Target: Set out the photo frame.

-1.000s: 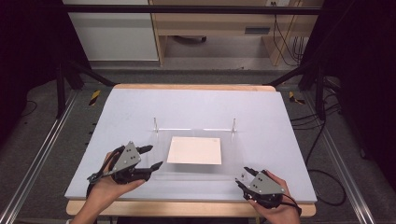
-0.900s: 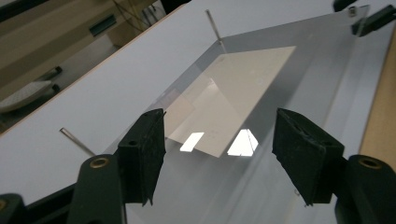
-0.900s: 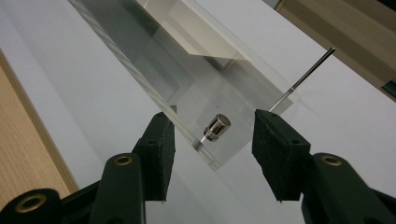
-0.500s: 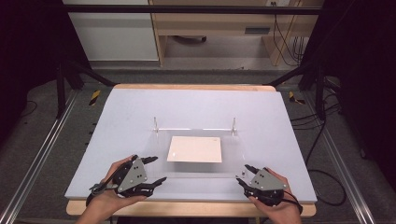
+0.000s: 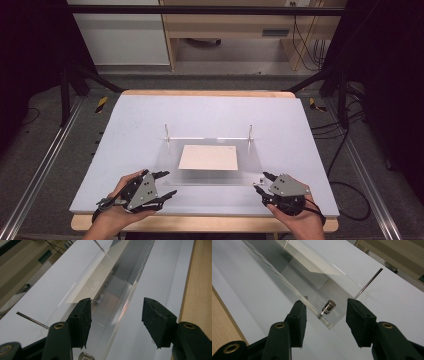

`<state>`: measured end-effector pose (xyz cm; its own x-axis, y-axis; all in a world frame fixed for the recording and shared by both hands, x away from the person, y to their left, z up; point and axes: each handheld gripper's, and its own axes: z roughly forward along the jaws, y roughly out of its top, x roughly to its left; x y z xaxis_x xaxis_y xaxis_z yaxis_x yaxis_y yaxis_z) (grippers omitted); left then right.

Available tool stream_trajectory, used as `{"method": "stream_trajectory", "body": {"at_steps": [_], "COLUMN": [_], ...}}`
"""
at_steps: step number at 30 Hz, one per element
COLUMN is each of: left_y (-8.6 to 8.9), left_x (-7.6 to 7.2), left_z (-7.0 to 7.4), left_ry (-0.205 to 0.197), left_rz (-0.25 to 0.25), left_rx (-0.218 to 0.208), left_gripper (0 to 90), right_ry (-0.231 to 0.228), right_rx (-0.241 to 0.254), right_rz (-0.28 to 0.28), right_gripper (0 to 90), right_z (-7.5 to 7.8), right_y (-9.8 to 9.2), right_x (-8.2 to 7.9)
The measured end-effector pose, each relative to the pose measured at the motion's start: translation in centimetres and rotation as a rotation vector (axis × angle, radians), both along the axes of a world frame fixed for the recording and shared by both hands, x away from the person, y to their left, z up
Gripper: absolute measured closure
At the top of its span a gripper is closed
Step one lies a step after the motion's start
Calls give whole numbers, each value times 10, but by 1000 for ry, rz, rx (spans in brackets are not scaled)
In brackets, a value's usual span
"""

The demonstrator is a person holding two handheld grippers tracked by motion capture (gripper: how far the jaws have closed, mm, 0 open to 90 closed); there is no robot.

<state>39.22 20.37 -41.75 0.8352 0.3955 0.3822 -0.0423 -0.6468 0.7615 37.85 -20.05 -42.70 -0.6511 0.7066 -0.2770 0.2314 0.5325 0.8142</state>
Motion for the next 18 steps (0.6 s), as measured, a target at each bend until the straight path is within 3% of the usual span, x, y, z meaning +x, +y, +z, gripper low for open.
{"method": "stream_trajectory", "body": {"at_steps": [6,10,13,18], "left_y": [0,-3,-5,-6], "left_x": [2,1,2,4], "left_z": [3,6,5,5], "left_ry": [-33,-67,-84,-95], "left_rz": [21,27,25,35], "left_rx": [12,44,70,76], "left_gripper": [518,586,596,614], "right_ry": [11,16,22,24], "right_rx": [-6,2,5,6], "right_rz": [-9,-15,-15,-17], "right_gripper": [523,530,531,532], "right_z": [6,11,14,15], "right_y": [1,1,1,1], "right_x": [2,4,5,6]}}
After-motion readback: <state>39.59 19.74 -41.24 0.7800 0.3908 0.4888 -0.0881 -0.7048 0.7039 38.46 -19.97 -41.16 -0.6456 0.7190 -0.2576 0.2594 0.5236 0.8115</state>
